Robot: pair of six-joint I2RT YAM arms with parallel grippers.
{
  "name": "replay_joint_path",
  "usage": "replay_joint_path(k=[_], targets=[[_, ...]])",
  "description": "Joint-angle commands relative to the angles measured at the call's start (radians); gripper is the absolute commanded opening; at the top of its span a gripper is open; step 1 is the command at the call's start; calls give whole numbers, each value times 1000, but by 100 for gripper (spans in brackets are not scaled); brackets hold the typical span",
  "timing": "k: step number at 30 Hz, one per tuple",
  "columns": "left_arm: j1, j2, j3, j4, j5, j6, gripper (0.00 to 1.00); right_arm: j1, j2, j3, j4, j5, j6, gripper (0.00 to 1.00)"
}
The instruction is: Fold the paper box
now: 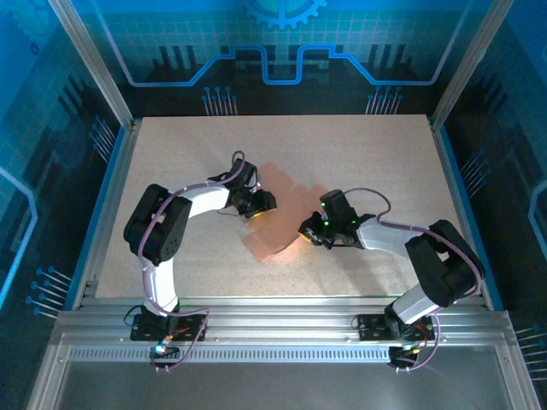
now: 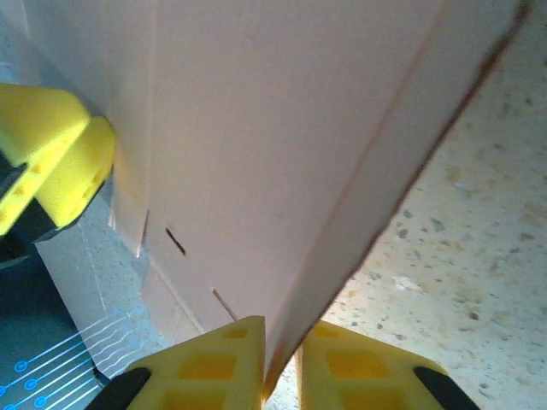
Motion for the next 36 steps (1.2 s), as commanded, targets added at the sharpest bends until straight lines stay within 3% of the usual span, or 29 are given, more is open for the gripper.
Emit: replay_joint_path(k=[1, 5, 8, 10, 21, 28, 32, 36], targets=[[-36, 55, -52, -146, -37, -11, 48, 5, 14, 60, -43, -20, -55, 17], [-48, 62, -54, -145, -39, -3, 46, 12, 34, 113, -106, -1, -90, 19], [-52, 72, -54, -138, -24, 1, 46, 13, 70, 152, -121, -10, -111, 35], [-56, 81, -53, -140, -20, 10, 46, 19, 82, 165, -116, -6, -117, 39], [-61, 107, -59, -119, 7, 8, 45, 23, 207, 185, -81, 14, -186, 44], [-61, 107, -60, -119, 4, 12, 45, 31, 328, 217, -210, 70, -205, 43], [-61, 111, -56, -119, 3, 14, 45, 43, 314, 230, -266, 99, -223, 42], [-61, 111, -53, -130, -2, 18, 45, 58, 203, 240, -156, 69, -303, 43]])
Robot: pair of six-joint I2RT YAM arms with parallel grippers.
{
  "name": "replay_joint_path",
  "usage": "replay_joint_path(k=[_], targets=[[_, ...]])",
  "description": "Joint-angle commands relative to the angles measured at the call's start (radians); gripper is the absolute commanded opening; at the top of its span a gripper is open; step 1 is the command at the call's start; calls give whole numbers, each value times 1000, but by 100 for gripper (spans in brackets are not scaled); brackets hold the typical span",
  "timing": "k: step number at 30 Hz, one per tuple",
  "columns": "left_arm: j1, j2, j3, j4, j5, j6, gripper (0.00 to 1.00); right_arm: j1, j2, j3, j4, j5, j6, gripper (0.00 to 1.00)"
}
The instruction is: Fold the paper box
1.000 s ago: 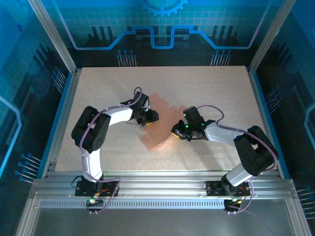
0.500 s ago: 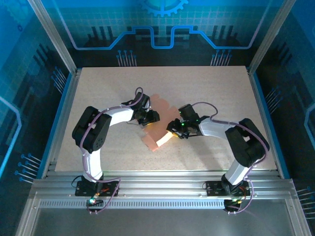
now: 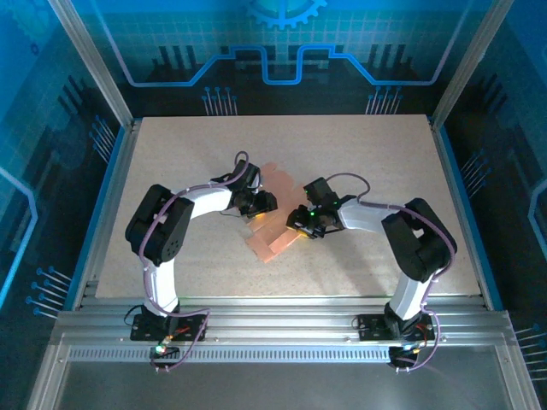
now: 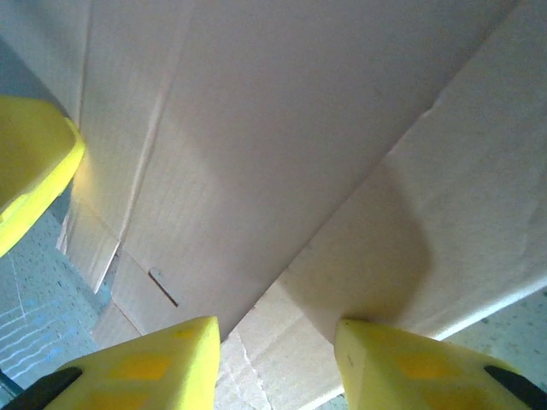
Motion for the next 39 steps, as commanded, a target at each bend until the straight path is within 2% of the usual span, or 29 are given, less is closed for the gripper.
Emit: replay_joint_path(k=[1, 4, 7, 10, 15, 24, 30, 39], targets=[[-37, 103, -53, -145, 30, 8, 46, 37, -41, -6, 33, 49, -95, 43], [-37, 101, -53, -148, 28, 10, 46, 36, -75, 8, 37, 77, -135, 45], [-37, 103, -51, -147, 29, 11, 46, 22, 3, 42, -28, 52, -149, 46], [-36, 103, -49, -152, 29, 14, 46, 22, 79, 32, -17, 18, -120, 45], [-35, 97, -59, -151, 26, 19, 46, 23, 144, 15, -43, 43, -110, 45], [-25, 96, -69, -143, 24, 14, 46, 20, -60, -41, 72, 26, -209, 45], [-21, 110, -65, -137, 31, 13, 46, 12, -2, -111, 91, 12, -201, 46], [-17, 95, -84, -124, 27, 10, 46, 35, 113, -121, -76, 185, -97, 42]])
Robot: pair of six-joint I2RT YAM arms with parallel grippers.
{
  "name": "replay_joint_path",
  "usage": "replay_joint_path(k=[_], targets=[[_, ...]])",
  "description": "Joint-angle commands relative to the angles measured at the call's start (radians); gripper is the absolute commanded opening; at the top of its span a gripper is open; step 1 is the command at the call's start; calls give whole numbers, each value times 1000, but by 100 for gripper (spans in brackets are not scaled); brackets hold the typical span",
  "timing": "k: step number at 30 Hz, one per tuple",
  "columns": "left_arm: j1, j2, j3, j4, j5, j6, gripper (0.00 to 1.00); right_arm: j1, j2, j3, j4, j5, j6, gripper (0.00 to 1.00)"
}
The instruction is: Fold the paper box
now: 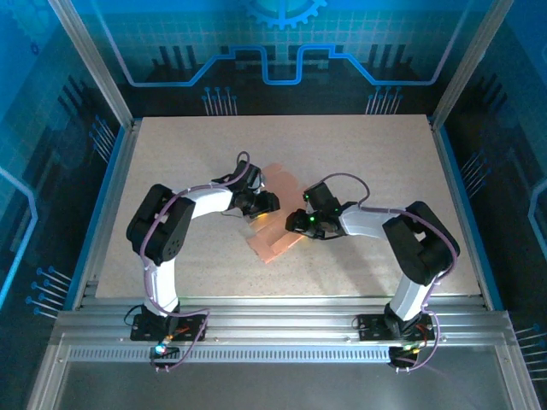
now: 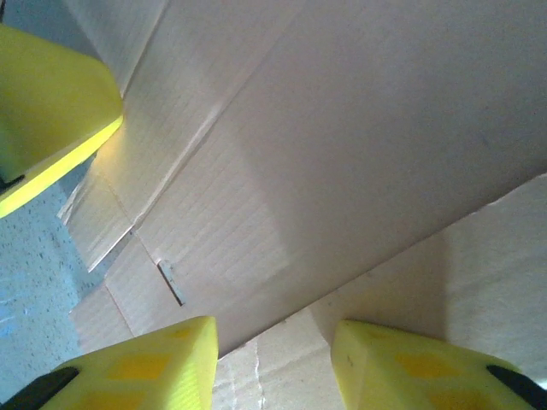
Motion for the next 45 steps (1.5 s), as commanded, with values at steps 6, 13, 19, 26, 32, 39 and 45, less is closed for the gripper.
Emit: replay_joint_path(k=[6, 13, 19, 26, 32, 39, 45], targets=[[-14, 82, -71, -163, -10, 6, 47, 108, 87, 114, -399, 369, -74, 40], [-15, 80, -65, -171, -19, 9, 47, 95, -94, 170, -260, 198, -165, 49], [-16, 79, -51, -177, -17, 12, 47, 41, -231, 118, -274, 242, -79, 53], [-15, 73, -37, -187, -14, 19, 47, -29, -310, 31, -332, 225, 51, 54], [-15, 38, 28, -231, -7, 43, 50, -53, -376, -40, -348, 229, 94, 54], [-16, -41, 181, -303, 19, 71, 58, -83, -373, -121, -235, 116, 220, 53], [2, -195, 188, -320, -54, 85, 67, -86, -333, -157, -160, 91, 314, 49]])
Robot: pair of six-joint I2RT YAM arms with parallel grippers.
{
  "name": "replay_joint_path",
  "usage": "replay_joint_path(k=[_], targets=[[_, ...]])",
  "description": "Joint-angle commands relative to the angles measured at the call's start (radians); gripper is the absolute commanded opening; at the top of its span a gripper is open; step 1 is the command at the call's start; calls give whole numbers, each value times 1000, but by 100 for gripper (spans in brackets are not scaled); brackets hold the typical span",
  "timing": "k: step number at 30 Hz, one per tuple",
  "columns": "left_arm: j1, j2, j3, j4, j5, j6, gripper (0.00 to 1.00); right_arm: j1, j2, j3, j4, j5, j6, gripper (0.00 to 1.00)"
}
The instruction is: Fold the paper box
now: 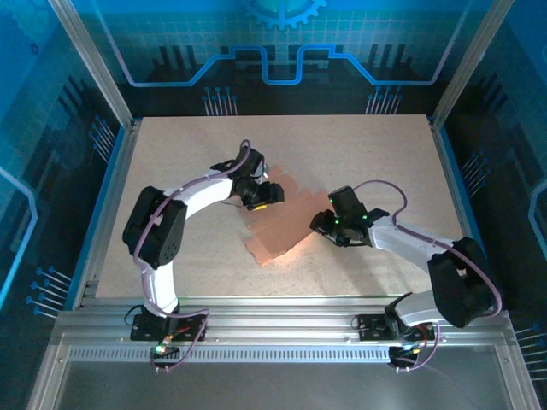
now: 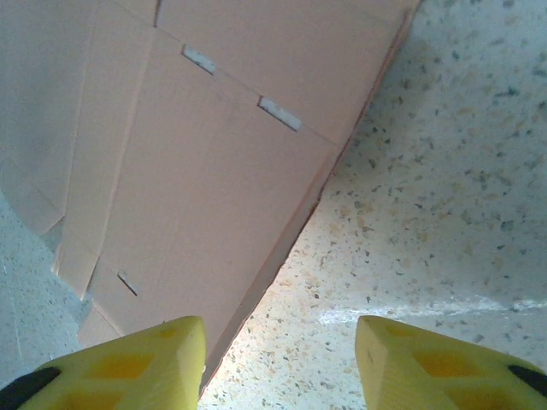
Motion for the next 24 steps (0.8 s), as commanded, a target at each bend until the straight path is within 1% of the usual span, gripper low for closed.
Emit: replay_joint_path(k=[1, 4, 6, 7, 9, 10, 11, 13, 14, 15, 16, 19, 22, 24], targets=[[18, -151, -19, -38, -67, 18, 69, -9, 22, -14, 58, -34, 79, 49], [63, -261, -167, 36, -87, -27, 74, -11, 23, -12, 69, -28, 77, 49], [97, -334, -298, 121, -80, -78, 76, -13, 13, 4, 43, 2, 53, 49], [113, -369, -363, 152, -82, -101, 78, -12, 1, 19, 16, 36, 17, 51], [138, -429, -462, 196, -84, -126, 82, -18, -28, 63, -61, 120, -103, 56], [149, -457, -513, 220, -85, -138, 85, -27, -39, 95, -96, 163, -182, 59], [159, -483, -555, 243, -85, -151, 88, -44, -41, 123, -111, 177, -280, 60], [174, -512, -625, 295, -73, -181, 92, -89, -16, 199, -127, 153, -453, 63], [179, -521, -649, 321, -73, -199, 95, -117, 8, 242, -158, 140, -498, 63], [182, -522, -663, 337, -73, -209, 95, -145, 29, 277, -192, 125, -502, 63], [184, -518, -668, 350, -75, -218, 96, -176, 48, 303, -229, 99, -474, 61], [193, -481, -664, 362, -98, -227, 97, -218, 60, 290, -251, 33, -313, 55], [207, -432, -669, 394, -106, -268, 97, -198, 71, 276, -337, 56, -126, 47], [206, -407, -677, 423, -107, -287, 96, -154, 80, 272, -379, 82, -44, 45]])
